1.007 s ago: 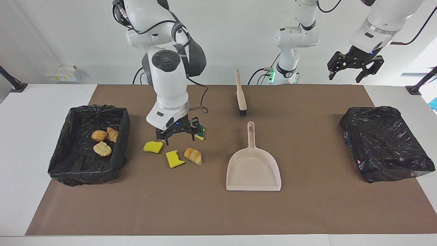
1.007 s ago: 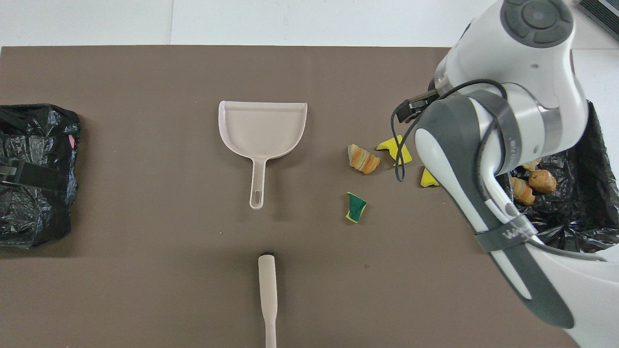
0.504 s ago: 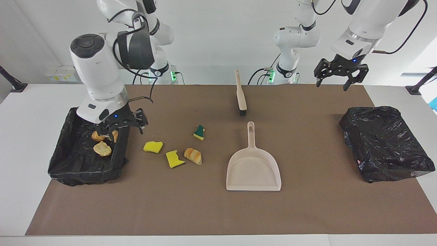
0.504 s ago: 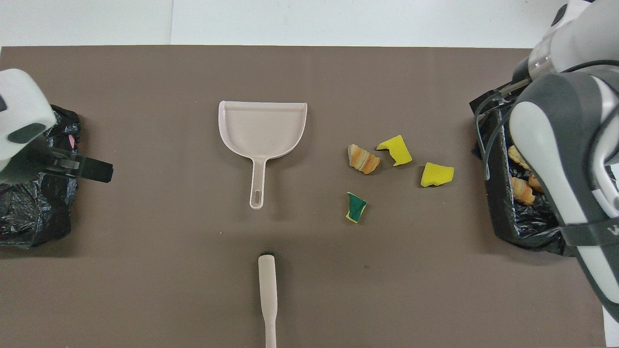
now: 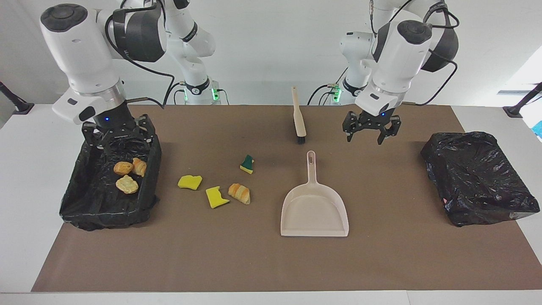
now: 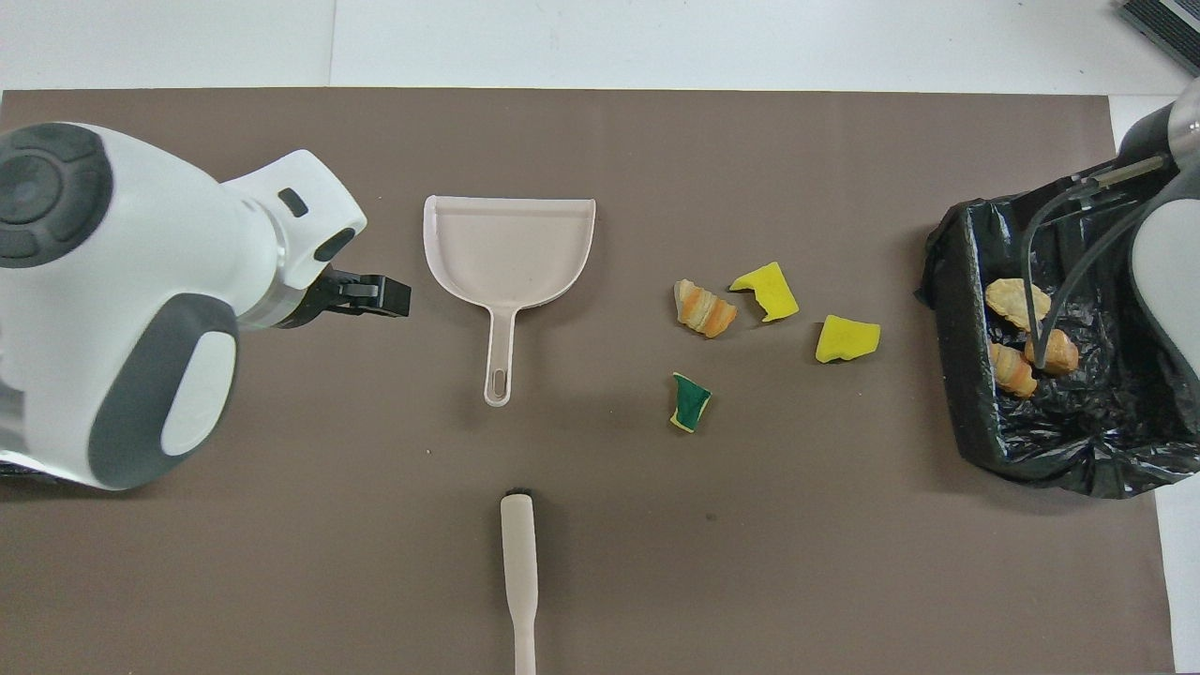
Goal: Sweep and dump trash in bin
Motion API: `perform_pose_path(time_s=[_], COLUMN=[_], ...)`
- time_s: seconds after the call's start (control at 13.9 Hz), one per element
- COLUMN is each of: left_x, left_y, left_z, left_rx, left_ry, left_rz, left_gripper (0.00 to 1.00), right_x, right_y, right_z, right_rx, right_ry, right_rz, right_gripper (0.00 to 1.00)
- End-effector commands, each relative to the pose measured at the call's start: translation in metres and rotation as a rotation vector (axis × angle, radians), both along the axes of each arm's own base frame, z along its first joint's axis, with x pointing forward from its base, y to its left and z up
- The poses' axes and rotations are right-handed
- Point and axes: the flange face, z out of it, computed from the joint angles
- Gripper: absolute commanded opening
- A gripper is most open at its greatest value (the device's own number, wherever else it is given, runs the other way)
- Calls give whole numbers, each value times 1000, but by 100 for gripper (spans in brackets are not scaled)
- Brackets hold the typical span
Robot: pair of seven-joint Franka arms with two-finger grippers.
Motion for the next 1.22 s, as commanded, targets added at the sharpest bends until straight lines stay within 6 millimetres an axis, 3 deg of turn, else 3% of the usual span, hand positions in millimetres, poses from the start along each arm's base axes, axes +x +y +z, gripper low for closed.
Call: perform_pose_path(time_s=[0.0, 0.29, 0.58, 1.15], left_x=[10, 18, -6, -12], left_y=[-34, -68, -83, -90], left_z=[-41, -99, -139, -154], left_rx=[4, -5, -5, -11], left_ry=[-2, -1, 3, -1], left_rz=[35, 59, 28, 12], left_gripper=[100, 100, 100, 99], right_x=[-28, -60, -70, -71], right_y=[-17, -19, -10, -2], right_z=[-8, -11, -10, -9], right_rx=[10, 8, 32, 30], right_ry=[38, 59, 76, 86], right_rz=[-38, -110, -204, -184], right_gripper=[100, 100, 100, 100])
